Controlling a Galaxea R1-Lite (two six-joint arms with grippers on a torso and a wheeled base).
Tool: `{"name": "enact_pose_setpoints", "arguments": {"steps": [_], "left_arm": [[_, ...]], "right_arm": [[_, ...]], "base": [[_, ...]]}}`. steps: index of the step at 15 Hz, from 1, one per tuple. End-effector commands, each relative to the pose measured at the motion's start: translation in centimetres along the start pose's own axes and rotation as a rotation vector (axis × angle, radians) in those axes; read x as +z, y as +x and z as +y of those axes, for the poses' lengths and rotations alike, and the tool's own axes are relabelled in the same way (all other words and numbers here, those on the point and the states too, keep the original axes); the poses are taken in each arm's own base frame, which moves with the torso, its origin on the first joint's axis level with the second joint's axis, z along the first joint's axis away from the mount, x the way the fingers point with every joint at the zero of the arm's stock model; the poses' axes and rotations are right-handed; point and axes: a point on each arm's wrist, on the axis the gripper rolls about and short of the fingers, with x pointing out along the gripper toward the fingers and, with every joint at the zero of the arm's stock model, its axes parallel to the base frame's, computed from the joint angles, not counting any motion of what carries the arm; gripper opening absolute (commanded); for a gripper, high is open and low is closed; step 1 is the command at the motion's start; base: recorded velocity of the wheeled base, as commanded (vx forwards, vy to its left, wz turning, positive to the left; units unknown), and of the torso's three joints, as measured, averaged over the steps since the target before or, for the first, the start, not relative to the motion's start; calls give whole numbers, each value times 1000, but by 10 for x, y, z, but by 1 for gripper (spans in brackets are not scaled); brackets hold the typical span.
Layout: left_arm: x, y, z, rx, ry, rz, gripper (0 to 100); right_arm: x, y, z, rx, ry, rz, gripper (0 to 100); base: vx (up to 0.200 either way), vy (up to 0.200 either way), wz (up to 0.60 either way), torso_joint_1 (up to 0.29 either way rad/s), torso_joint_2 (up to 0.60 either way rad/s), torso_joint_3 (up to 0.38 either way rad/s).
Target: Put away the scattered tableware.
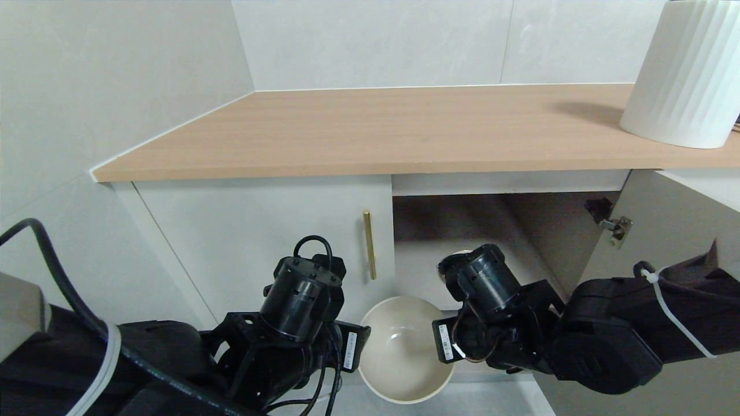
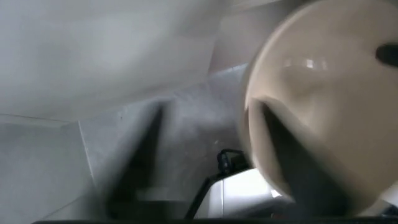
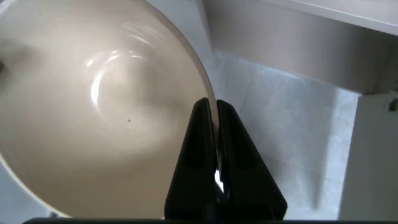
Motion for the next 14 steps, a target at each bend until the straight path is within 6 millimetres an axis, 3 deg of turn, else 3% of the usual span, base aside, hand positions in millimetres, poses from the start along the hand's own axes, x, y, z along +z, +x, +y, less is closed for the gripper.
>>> {"name": "enact_pose_setpoints", "arguments": {"steps": [1, 3, 9, 14], "left_arm": [[2, -3, 0, -7, -5, -13, 100], [4, -2, 1, 17, -8, -26, 100], [7, -4, 4, 26, -19, -39, 100], [7, -4, 5, 29, -21, -39, 100]], "right_arm": [[1, 1, 1, 8, 12, -7, 0], [10, 5, -14, -36, 85, -22, 0], [38, 45, -85, -258, 391, -88, 0], [57, 68, -118, -332, 556, -155, 0]], "base": [[0, 0, 0, 0, 0, 0], [0, 0, 0, 0, 0, 0], [0, 0, 0, 0, 0, 0], [0, 0, 0, 0, 0, 0]]}}
